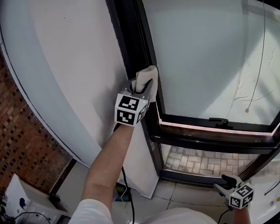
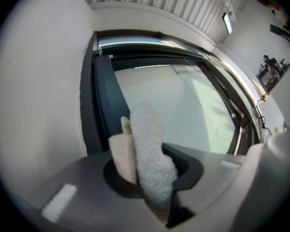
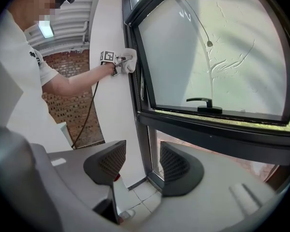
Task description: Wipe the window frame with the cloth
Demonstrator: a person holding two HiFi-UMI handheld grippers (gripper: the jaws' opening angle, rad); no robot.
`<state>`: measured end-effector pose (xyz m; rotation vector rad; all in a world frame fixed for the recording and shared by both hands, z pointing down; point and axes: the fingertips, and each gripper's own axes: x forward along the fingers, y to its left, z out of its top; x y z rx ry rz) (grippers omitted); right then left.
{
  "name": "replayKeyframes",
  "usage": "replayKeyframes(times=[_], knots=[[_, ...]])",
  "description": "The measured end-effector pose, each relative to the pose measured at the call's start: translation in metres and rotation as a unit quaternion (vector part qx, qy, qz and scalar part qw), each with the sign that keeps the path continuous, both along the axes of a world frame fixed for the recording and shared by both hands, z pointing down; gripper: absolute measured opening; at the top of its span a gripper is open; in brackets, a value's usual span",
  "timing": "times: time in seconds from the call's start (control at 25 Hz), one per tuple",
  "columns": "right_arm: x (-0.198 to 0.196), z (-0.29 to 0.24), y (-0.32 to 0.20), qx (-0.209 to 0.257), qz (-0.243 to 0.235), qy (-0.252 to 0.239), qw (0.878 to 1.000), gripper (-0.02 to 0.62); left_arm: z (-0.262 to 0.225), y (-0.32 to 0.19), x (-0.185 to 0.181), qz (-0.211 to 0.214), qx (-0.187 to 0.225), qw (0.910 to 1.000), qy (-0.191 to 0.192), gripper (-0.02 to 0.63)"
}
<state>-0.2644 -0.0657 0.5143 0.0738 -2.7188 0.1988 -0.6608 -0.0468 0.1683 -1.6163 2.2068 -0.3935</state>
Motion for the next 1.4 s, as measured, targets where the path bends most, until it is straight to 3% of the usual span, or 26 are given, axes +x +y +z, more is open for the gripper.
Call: replayKeyframes(times=[0.48, 0.88, 1.12, 1.4], knots=[[0.008, -0.006, -0.007, 0.008, 0.004, 0.002, 1.000, 0.222, -0.161, 0.005, -0.004, 0.008, 0.095, 0.9954, -0.011, 0.106], [0.019, -0.005, -0.012, 0.003, 0.022, -0.005, 1.000, 0.221, -0.269, 0.010, -0.006, -0.001, 0.127, 0.9913, -0.035, 0.106], [0.025, -0.003, -0.014, -0.001, 0.032, -0.010, 0.999, 0.221, -0.291, 0.013, -0.005, -0.014, 0.126, 0.9910, -0.042, 0.107], [0.029, -0.008, -0.016, 0.005, 0.033, -0.012, 0.999, 0.221, -0.273, 0.015, 0.008, 0.014, 0.125, 0.9916, -0.032, 0.104]])
